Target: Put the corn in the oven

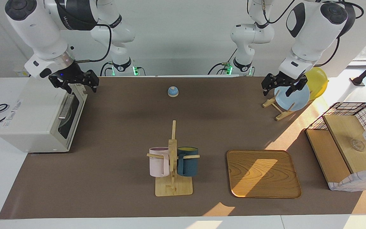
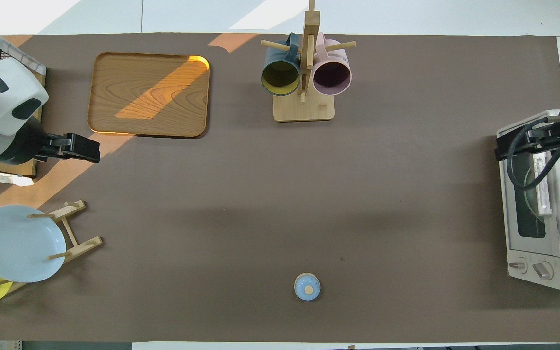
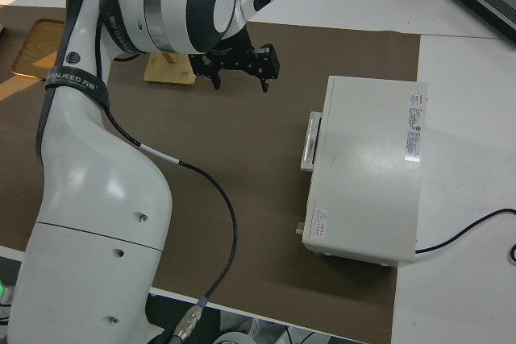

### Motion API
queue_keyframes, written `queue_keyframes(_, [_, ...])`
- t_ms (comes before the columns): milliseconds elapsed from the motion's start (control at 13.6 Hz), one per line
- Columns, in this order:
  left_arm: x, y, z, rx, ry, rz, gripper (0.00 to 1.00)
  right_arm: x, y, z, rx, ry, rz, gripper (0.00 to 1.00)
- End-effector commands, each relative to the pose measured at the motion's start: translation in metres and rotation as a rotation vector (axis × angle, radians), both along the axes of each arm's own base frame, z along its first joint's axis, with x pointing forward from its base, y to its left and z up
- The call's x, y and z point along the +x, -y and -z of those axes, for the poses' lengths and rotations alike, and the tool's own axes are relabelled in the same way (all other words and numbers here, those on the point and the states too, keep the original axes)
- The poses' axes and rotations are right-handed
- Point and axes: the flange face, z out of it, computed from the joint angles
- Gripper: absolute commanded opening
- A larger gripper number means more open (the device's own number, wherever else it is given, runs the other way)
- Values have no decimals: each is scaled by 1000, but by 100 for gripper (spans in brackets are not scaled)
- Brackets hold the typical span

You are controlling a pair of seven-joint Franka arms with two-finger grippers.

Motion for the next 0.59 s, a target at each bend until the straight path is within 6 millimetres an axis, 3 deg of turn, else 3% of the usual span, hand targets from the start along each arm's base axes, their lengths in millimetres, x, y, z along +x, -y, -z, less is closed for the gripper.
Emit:
queue_keyframes(0, [-2,-3,-5,-16,14,0,100,-2,9,-5,9,2,28,100])
queue_keyframes(148, [-2,-2,-5,-16,14,1,100,-2,26,-5,9,4,58,100])
queue_keyframes(516, [-2,-2,-5,-16,14,1,100,-2,27,-4,7,5,55,100])
